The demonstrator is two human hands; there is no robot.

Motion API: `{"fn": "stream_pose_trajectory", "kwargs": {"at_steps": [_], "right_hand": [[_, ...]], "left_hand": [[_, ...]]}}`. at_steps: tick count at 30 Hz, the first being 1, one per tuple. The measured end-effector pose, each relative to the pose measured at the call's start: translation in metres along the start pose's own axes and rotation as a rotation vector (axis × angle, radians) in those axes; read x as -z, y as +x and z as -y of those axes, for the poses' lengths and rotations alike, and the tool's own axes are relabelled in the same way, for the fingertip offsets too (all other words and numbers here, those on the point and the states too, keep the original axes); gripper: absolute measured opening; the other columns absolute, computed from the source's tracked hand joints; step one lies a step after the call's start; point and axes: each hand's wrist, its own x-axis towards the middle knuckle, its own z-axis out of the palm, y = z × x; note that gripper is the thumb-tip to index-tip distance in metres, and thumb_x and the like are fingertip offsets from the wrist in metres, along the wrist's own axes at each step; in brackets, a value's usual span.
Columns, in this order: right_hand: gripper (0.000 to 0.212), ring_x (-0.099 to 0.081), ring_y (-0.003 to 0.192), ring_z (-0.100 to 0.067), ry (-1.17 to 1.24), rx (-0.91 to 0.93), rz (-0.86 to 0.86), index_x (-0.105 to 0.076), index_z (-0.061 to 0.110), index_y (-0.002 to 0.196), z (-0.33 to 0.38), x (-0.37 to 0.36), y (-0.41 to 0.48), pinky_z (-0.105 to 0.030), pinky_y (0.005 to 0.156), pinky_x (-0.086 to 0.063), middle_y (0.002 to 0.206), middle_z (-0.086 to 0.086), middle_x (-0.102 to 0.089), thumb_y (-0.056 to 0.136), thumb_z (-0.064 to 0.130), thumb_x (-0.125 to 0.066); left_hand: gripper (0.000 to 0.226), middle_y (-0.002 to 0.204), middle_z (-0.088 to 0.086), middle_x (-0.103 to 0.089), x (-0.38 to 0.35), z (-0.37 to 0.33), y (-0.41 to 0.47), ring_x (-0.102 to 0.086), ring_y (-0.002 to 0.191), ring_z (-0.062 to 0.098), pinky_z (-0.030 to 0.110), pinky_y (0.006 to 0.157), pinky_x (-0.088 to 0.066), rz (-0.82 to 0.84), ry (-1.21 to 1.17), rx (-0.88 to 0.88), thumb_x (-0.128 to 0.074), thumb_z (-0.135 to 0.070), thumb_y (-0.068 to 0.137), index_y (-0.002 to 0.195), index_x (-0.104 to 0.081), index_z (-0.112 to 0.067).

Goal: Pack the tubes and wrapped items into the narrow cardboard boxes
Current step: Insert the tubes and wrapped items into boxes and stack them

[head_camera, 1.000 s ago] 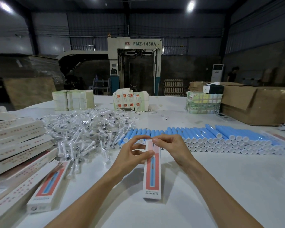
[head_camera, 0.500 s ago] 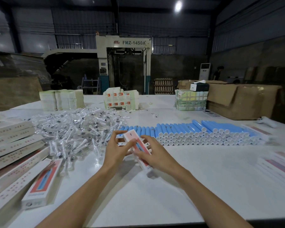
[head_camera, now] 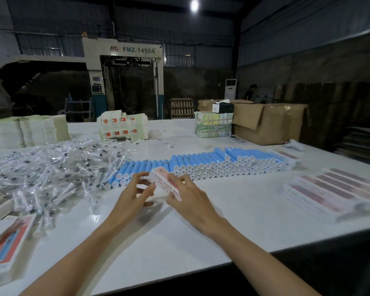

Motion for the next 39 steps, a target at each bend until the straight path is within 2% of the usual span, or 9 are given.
{"fn": "stream_pose_trajectory", "kwargs": {"at_steps": [5, 8, 11, 18, 22, 29, 33, 36, 39], "right_hand": [[0.046, -0.065, 0.110, -0.018, -0.126, -0.177, -0.068, -0.040, 0.046, 0.146, -0.073, 0.067, -0.023, -0.039, 0.082, -0.055, 0.131, 0.011, -0.053, 0.103, 0.057, -0.052], [0.047, -0.062, 0.114, -0.020, -0.290, -0.326, -0.178, -0.043, 0.038, 0.148, -0.122, 0.121, -0.042, -0.038, 0.077, -0.045, 0.137, 0.007, -0.053, 0.105, 0.057, -0.049], [0.050, -0.055, 0.125, -0.025, -0.465, -0.440, -0.217, -0.044, 0.030, 0.152, -0.159, 0.173, -0.065, -0.044, 0.088, -0.049, 0.143, -0.002, -0.053, 0.106, 0.052, -0.048], [0.048, -0.060, 0.116, -0.031, -0.687, -0.630, -0.289, -0.055, 0.019, 0.141, -0.216, 0.263, -0.111, -0.045, 0.098, -0.049, 0.129, -0.011, -0.066, 0.102, 0.045, -0.063], [0.046, -0.060, 0.118, -0.035, -0.708, -0.734, -0.249, -0.058, 0.016, 0.136, -0.246, 0.300, -0.112, -0.046, 0.099, -0.048, 0.130, -0.014, -0.067, 0.101, 0.044, -0.065], [0.036, -0.060, 0.121, -0.033, -0.739, -0.865, -0.128, -0.056, 0.022, 0.135, -0.283, 0.317, -0.113, -0.047, 0.110, -0.035, 0.125, -0.012, -0.070, 0.104, 0.041, -0.059], [0.038, -0.061, 0.119, -0.032, -0.759, -0.886, -0.094, -0.053, 0.024, 0.138, -0.297, 0.318, -0.111, -0.046, 0.112, -0.035, 0.125, -0.011, -0.070, 0.105, 0.042, -0.058], [0.039, -0.061, 0.120, -0.031, -0.808, -0.889, -0.030, -0.049, 0.026, 0.141, -0.310, 0.318, -0.110, -0.049, 0.113, -0.035, 0.132, -0.008, -0.067, 0.106, 0.043, -0.055], [0.041, -0.058, 0.124, -0.032, -0.834, -0.905, 0.026, -0.043, 0.025, 0.143, -0.318, 0.316, -0.109, -0.052, 0.114, -0.034, 0.138, -0.009, -0.062, 0.107, 0.042, -0.053]], "left_hand": [[0.037, 0.118, -0.020, -0.063, 0.002, 0.008, -0.002, -0.066, 0.113, 0.009, 0.031, 0.086, -0.059, 0.064, 0.388, -0.194, -0.068, -0.025, 0.105, 0.137, -0.058, -0.039], [0.036, 0.118, -0.020, -0.063, 0.001, 0.007, -0.001, -0.065, 0.114, 0.008, 0.031, 0.087, -0.056, 0.098, 0.449, -0.247, -0.067, -0.018, 0.104, 0.135, -0.061, -0.036], [0.035, 0.118, -0.025, -0.061, 0.002, 0.008, 0.001, -0.062, 0.117, 0.008, 0.031, 0.090, -0.054, 0.109, 0.498, -0.303, -0.068, -0.014, 0.103, 0.133, -0.064, -0.033], [0.035, 0.120, -0.018, -0.067, 0.005, 0.015, 0.004, -0.063, 0.114, 0.006, 0.027, 0.090, -0.053, 0.119, 0.559, -0.381, -0.069, -0.013, 0.101, 0.121, -0.068, -0.042], [0.039, 0.120, -0.021, -0.065, 0.005, 0.018, 0.006, -0.061, 0.114, 0.004, 0.010, 0.090, -0.046, 0.123, 0.584, -0.398, -0.071, -0.008, 0.100, 0.120, -0.070, -0.041], [0.041, 0.119, -0.020, -0.066, 0.012, 0.029, 0.010, -0.060, 0.113, 0.004, 0.016, 0.089, -0.048, 0.116, 0.620, -0.389, -0.069, -0.007, 0.099, 0.122, -0.071, -0.041], [0.028, 0.121, -0.018, -0.065, 0.014, 0.032, 0.010, -0.060, 0.114, 0.006, 0.015, 0.089, -0.049, 0.138, 0.628, -0.393, -0.057, -0.028, 0.106, 0.130, -0.068, -0.037], [0.036, 0.121, -0.016, -0.065, 0.014, 0.028, 0.008, -0.060, 0.115, 0.008, 0.014, 0.088, -0.049, 0.162, 0.634, -0.371, -0.050, -0.045, 0.100, 0.128, -0.070, -0.036], [0.030, 0.118, -0.016, -0.064, 0.012, 0.022, 0.007, -0.060, 0.115, 0.007, 0.011, 0.088, -0.047, 0.171, 0.670, -0.356, -0.053, -0.036, 0.100, 0.123, -0.072, -0.039]]}}
